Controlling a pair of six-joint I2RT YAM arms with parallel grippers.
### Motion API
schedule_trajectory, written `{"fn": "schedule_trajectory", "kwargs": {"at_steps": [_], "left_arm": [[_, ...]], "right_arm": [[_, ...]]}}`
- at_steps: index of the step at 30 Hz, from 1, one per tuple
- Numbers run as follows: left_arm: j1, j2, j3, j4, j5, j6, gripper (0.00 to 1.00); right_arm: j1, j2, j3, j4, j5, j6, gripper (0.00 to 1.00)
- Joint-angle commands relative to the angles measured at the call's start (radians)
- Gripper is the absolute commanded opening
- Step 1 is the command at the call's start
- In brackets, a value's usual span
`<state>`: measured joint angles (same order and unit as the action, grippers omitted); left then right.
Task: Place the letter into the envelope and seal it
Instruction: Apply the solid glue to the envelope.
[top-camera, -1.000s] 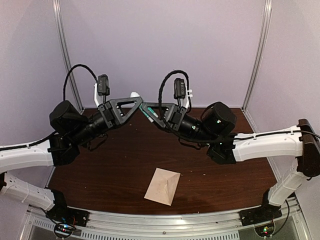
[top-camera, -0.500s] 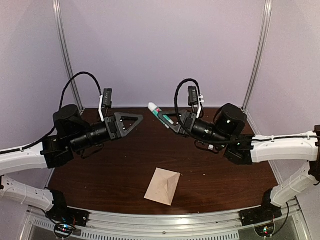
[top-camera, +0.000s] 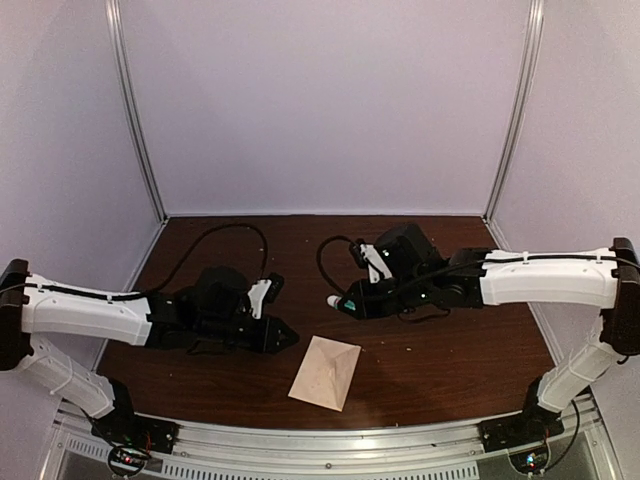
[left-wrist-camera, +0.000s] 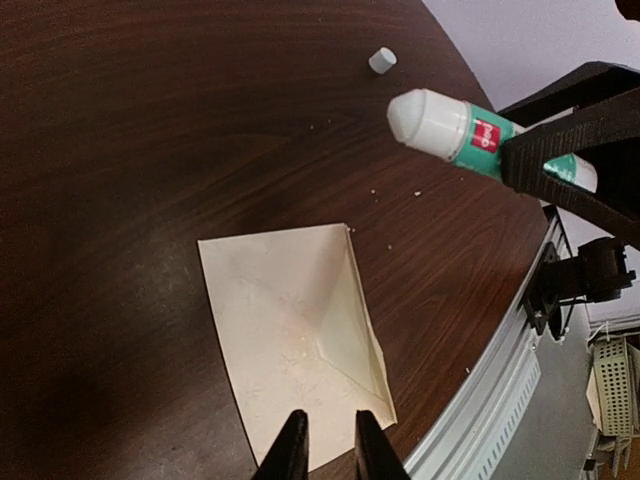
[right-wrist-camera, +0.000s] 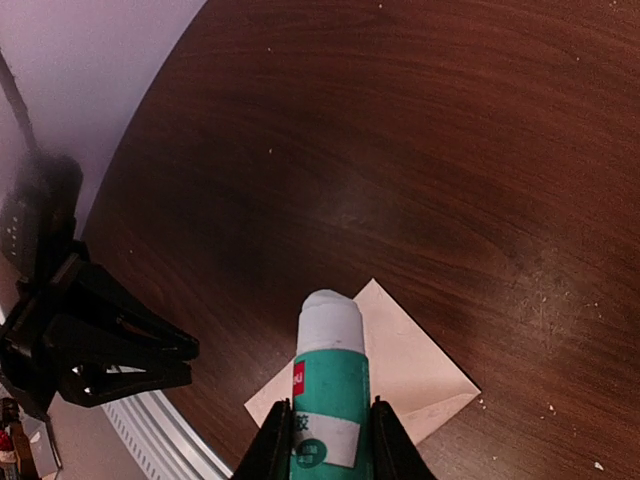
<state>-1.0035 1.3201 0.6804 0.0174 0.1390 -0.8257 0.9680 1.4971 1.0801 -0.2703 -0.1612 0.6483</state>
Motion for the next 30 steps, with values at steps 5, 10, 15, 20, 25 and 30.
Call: {"fn": "schedule_trajectory", "kwargs": {"at_steps": [5, 10, 15, 20, 25, 30], "left_arm": [[-0.007, 0.172, -0.006, 0.147, 0.116, 0.030, 0.11], [-0.007, 0.268, -0.007, 0.185, 0.147, 0.048, 0.07], [-0.007, 0.317, 0.001, 0.237, 0.192, 0.052, 0.05], [-0.007, 0.368, 0.012, 0.274, 0.223, 0.053, 0.03], [-0.007, 0.410, 0.022, 0.304, 0.228, 0.060, 0.00], [-0.006, 0.439, 0.022, 0.313, 0.221, 0.062, 0.00]], "right_arm": [[0.000, 0.128, 0.010, -0.075, -0.172, -0.050, 0.08], [0.000, 0.201, 0.047, -0.097, -0.216, -0.092, 0.08], [0.000, 0.239, 0.072, -0.135, -0.246, -0.120, 0.08], [0.000, 0.267, 0.078, -0.145, -0.289, -0.128, 0.08], [0.000, 0.283, 0.081, -0.160, -0.276, -0.133, 0.07], [0.000, 0.301, 0.077, -0.146, -0.274, -0.126, 0.07]]}}
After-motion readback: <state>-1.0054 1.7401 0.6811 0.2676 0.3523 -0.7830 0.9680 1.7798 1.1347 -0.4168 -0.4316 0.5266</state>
